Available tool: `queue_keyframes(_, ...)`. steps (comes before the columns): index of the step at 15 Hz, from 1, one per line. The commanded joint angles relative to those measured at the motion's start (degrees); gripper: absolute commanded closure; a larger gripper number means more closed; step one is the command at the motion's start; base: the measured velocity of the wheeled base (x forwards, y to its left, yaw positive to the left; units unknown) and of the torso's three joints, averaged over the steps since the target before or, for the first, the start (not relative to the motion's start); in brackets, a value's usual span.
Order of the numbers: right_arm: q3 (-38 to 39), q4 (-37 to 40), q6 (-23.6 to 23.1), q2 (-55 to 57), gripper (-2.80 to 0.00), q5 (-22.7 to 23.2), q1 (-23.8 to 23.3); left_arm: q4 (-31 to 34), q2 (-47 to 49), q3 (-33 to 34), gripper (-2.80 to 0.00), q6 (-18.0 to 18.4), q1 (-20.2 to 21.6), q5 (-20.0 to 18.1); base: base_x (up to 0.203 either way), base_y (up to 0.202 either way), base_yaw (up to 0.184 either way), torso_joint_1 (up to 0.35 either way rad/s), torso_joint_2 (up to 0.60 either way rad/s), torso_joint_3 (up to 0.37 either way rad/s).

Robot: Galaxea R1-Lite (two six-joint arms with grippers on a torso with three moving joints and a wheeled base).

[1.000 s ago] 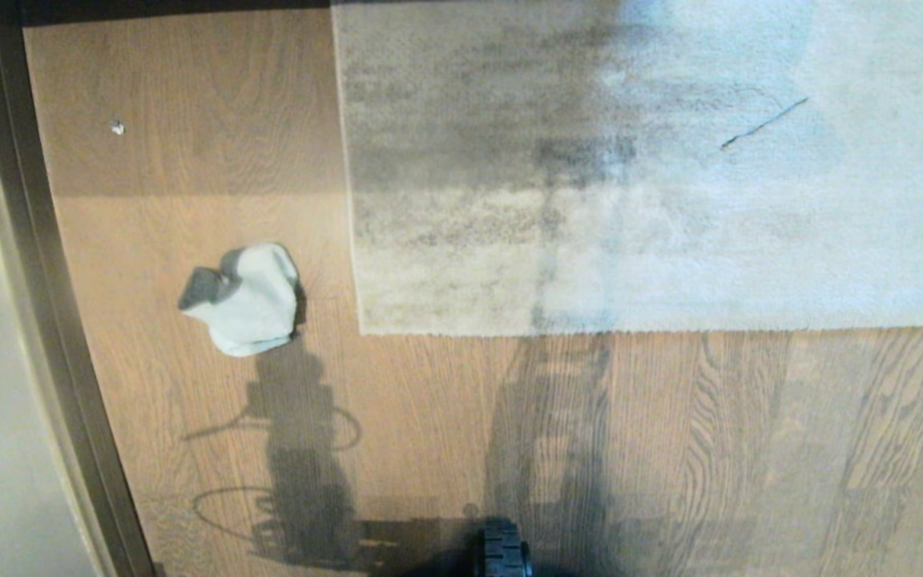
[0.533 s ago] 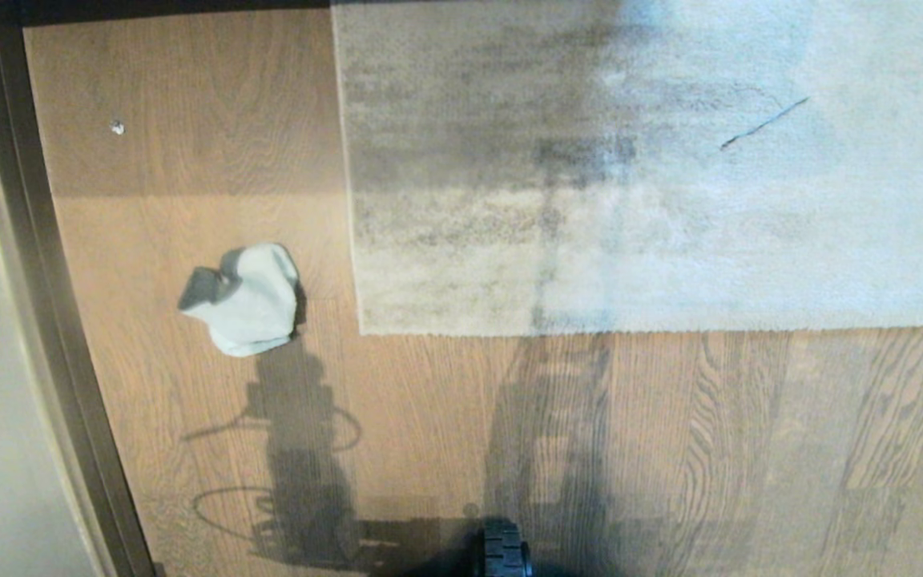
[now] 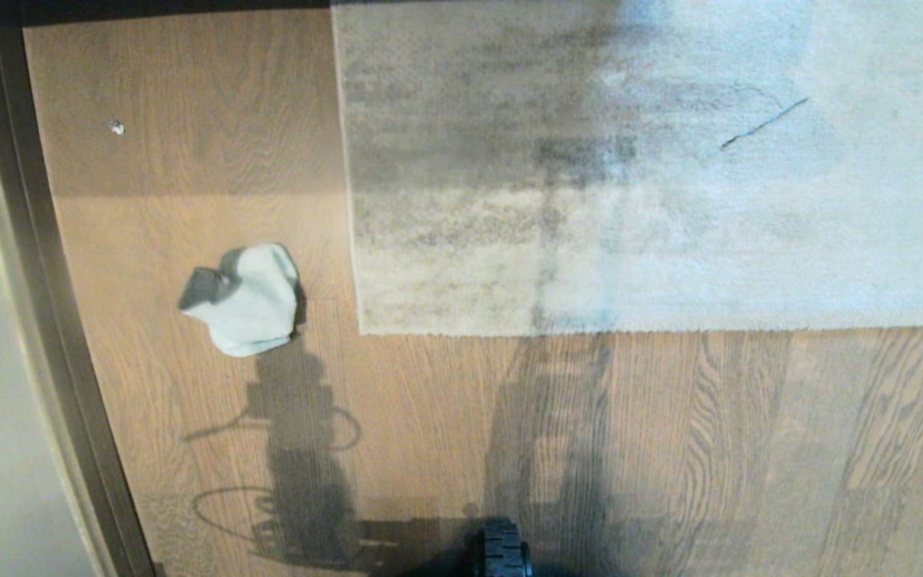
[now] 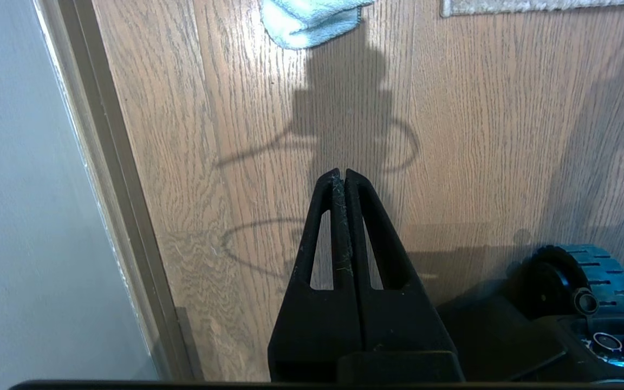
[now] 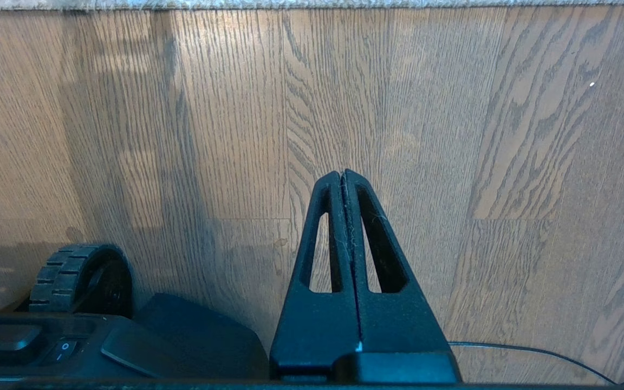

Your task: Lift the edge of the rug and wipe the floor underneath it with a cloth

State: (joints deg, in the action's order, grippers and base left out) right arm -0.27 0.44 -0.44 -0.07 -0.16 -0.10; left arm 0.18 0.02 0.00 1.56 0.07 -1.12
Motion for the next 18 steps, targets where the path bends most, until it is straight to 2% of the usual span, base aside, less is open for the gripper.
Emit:
queue_keyframes(1, 0.0, 0.0, -0.1, 0.1, 0.0, 0.0, 0.0, 0.0, 0.0, -0.1, 0.0, 0.0, 0.0, 0.0, 0.0, 0.0, 0.0, 0.0, 0.0, 0.0)
queue_keyframes(18, 0.0, 0.0, -0.1, 0.1, 0.0, 0.0, 0.0, 0.0, 0.0, 0.0, 0.0, 0.0, 0.0, 0.0, 0.0, 0.0, 0.0, 0.0, 0.0, 0.0)
